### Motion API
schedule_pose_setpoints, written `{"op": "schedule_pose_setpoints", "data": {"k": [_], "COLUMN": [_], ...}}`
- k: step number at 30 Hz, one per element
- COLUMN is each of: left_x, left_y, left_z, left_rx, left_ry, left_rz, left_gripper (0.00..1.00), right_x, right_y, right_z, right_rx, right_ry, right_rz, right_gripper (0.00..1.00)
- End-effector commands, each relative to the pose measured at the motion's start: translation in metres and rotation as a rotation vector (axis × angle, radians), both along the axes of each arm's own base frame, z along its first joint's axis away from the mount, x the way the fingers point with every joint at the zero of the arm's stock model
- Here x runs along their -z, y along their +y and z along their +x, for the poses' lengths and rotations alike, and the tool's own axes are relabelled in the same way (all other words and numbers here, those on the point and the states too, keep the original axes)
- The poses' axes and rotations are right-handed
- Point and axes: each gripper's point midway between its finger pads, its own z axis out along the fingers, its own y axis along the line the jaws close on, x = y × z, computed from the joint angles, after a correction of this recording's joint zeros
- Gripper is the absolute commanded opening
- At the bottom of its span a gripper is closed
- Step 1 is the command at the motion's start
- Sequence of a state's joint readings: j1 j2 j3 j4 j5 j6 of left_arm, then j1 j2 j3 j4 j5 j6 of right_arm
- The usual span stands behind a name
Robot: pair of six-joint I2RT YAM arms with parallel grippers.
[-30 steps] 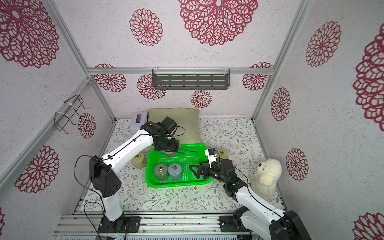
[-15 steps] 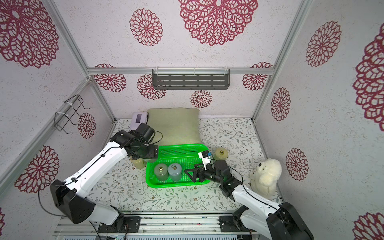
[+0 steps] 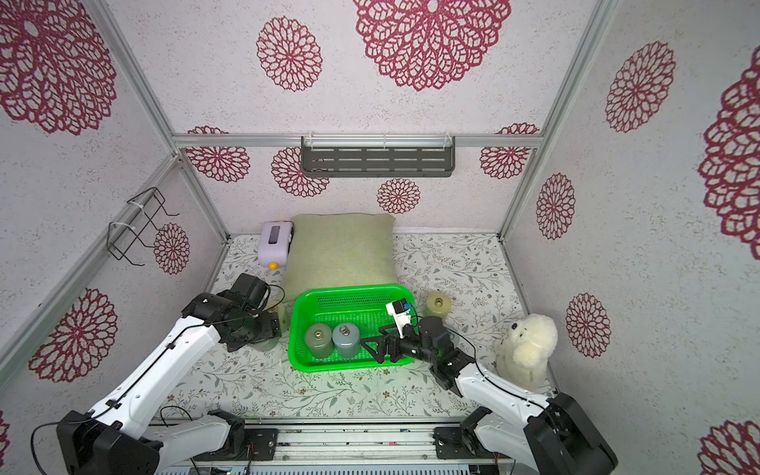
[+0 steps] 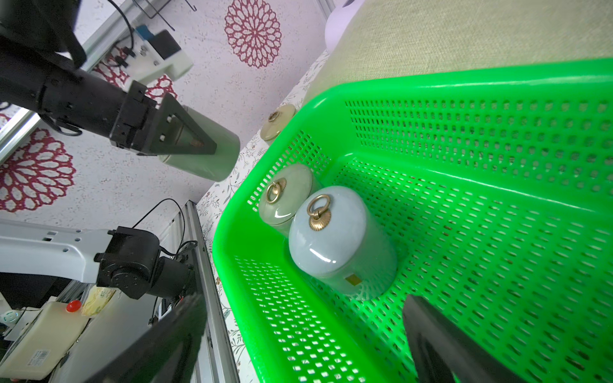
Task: Take the tea canister out of the basket
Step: Place the tea canister at the center of the board.
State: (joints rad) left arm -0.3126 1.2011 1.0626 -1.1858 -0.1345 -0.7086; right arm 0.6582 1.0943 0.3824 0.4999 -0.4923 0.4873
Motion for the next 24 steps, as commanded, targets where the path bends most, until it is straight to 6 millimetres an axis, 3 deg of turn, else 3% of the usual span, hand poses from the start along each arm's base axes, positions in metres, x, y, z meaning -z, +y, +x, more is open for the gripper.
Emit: {"op": "schedule_pose_setpoints", "data": {"k": [1, 9, 24], "left_x": [0.009, 0.046, 0.088], "left_y": [-0.009, -0.012, -0.004], "left_z": [0.014, 0.022, 0.017], "left_rx": [-0.032, -0.030, -0.059], "left_ry": [-0.053, 0.029, 0.133], "left_rz": [-0.087, -0.107, -0.093], "left_gripper": [0.76, 0.76, 0.76], "right_x": [-0.019, -0.018, -0.015], "right_y": [0.006, 0.007, 0.008], "right_z": [0.007, 0.007, 0.009], "right_rx": [-0.004, -0.005, -0.002], "right_ry": [-0.075, -0.073, -0.064], "right_rz": [0.026, 0.022, 0.015], "right_gripper": [0.99, 0.99, 0.99]}}
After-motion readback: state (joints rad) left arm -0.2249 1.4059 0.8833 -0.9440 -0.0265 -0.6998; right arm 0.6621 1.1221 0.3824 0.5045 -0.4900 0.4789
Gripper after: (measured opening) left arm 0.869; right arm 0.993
